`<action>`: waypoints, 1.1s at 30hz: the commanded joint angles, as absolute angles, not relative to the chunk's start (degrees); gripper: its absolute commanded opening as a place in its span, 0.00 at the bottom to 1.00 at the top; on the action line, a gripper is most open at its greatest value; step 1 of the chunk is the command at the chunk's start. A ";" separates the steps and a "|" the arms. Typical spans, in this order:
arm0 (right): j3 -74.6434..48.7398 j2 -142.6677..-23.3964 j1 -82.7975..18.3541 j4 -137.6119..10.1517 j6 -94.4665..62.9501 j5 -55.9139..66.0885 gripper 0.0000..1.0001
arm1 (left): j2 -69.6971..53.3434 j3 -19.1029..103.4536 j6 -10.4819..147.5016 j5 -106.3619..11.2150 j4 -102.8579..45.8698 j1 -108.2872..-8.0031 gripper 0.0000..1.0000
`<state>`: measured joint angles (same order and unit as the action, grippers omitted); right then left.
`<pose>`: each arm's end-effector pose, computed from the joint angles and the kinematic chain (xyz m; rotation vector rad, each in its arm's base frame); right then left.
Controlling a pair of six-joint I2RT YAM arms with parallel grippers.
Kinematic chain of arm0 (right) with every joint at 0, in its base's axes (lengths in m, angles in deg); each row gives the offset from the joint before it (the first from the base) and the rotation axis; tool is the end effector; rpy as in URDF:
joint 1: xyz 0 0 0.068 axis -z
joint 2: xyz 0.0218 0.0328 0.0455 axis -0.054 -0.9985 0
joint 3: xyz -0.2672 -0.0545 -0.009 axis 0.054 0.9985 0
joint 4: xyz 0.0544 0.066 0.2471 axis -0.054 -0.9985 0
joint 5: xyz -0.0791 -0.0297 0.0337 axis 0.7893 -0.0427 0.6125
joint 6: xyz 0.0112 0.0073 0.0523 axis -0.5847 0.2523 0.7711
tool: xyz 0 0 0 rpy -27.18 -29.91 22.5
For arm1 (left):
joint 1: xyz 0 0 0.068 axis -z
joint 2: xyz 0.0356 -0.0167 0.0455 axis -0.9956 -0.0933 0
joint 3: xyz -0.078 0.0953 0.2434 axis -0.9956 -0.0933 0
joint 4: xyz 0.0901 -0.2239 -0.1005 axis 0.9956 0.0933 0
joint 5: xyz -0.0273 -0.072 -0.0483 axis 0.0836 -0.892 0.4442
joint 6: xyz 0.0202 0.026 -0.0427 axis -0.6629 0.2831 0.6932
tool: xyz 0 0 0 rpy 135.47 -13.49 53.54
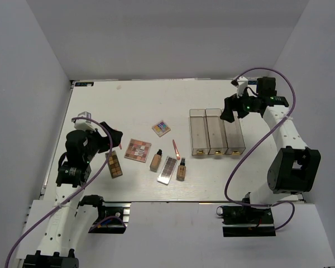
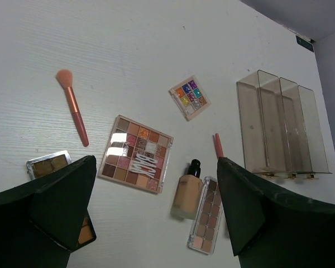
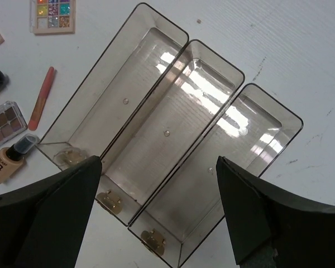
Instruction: Organize the makeup
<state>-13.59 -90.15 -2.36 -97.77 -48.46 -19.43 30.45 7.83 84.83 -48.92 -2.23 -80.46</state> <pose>0.3356 0.0147 0.3098 -0.7429 2.1424 0.4253 0.1519 -0.0171 0.2932 -0.3028 1.9837 -0.5276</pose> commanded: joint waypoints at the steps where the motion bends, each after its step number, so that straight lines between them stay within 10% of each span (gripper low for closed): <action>1: -17.82 -91.07 -2.04 -98.20 -49.55 -23.74 0.89 | 31.37 7.01 85.23 -50.12 -2.04 -80.60 0.98; 17: -31.09 -105.83 -22.83 -101.73 -52.38 -15.68 0.64 | 26.45 5.43 85.93 -52.06 -3.36 -80.60 0.98; 33: -44.72 -122.71 -40.00 -95.93 -35.59 3.23 0.89 | 23.20 6.31 86.81 -50.56 -3.01 -80.60 0.97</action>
<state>-41.80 -122.04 -38.49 -97.44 -40.66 -0.79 23.42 5.49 86.36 -50.67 -2.34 -80.46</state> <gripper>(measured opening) 0.872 0.972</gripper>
